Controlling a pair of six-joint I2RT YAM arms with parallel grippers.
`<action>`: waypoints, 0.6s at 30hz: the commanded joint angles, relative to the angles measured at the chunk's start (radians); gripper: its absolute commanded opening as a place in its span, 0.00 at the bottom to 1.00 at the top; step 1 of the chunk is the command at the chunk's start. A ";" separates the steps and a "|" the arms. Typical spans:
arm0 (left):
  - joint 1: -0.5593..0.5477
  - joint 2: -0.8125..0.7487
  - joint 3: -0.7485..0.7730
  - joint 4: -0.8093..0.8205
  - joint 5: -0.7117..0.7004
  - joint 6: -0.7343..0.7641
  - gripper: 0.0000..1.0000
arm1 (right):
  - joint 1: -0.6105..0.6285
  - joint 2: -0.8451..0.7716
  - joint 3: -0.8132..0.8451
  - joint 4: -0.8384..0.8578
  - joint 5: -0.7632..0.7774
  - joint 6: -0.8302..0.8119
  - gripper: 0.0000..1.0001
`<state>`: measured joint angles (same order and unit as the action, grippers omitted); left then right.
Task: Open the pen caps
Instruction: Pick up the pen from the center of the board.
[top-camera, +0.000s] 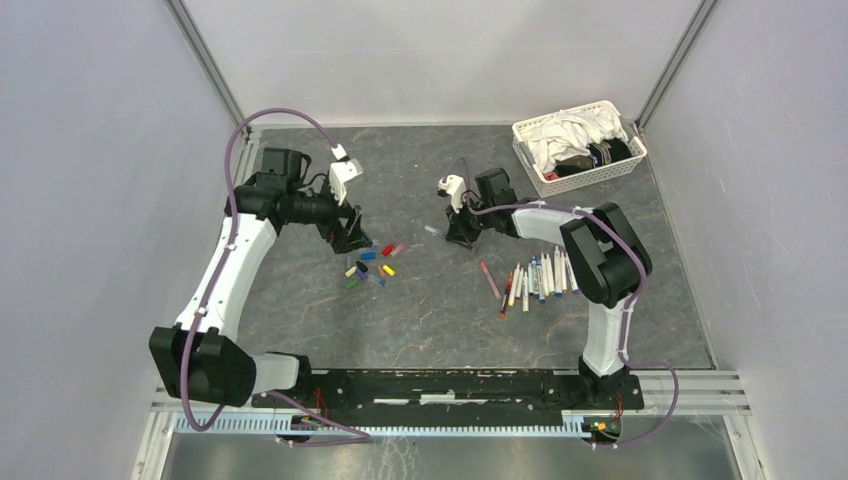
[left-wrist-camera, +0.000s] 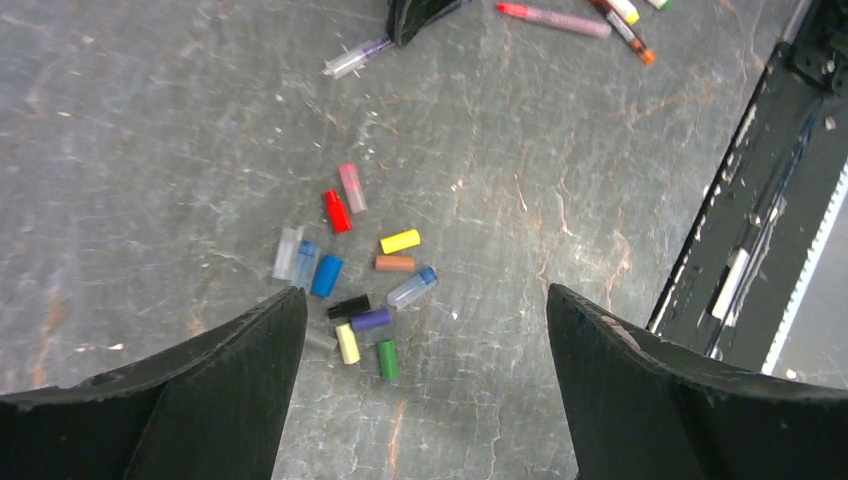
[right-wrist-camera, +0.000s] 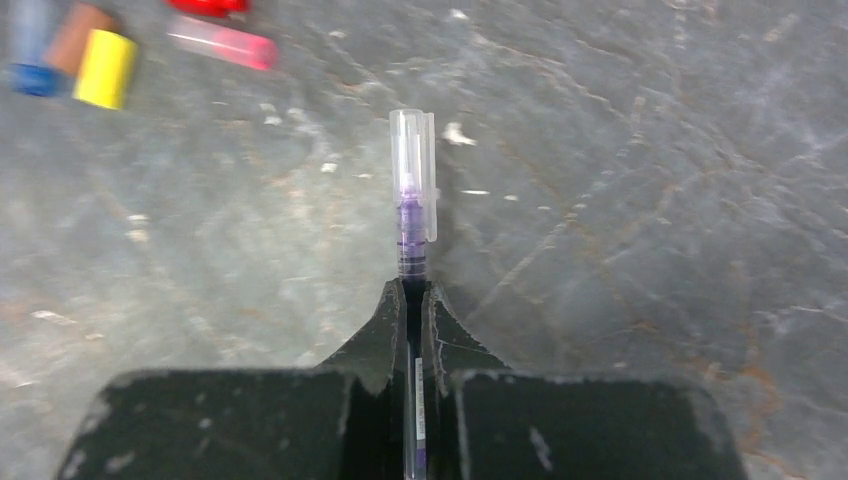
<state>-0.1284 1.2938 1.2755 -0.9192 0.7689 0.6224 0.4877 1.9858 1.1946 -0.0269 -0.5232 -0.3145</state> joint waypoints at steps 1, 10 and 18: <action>0.003 0.022 -0.080 -0.011 0.082 0.141 0.93 | 0.027 -0.148 -0.057 0.139 -0.206 0.141 0.00; -0.071 0.149 -0.080 -0.038 0.150 0.253 0.90 | 0.141 -0.277 -0.143 0.140 -0.334 0.178 0.00; -0.168 0.213 -0.076 -0.060 0.149 0.271 0.81 | 0.178 -0.316 -0.184 0.238 -0.402 0.268 0.00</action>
<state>-0.2630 1.5024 1.1839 -0.9569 0.8742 0.8299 0.6563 1.7115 1.0161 0.1200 -0.8608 -0.1047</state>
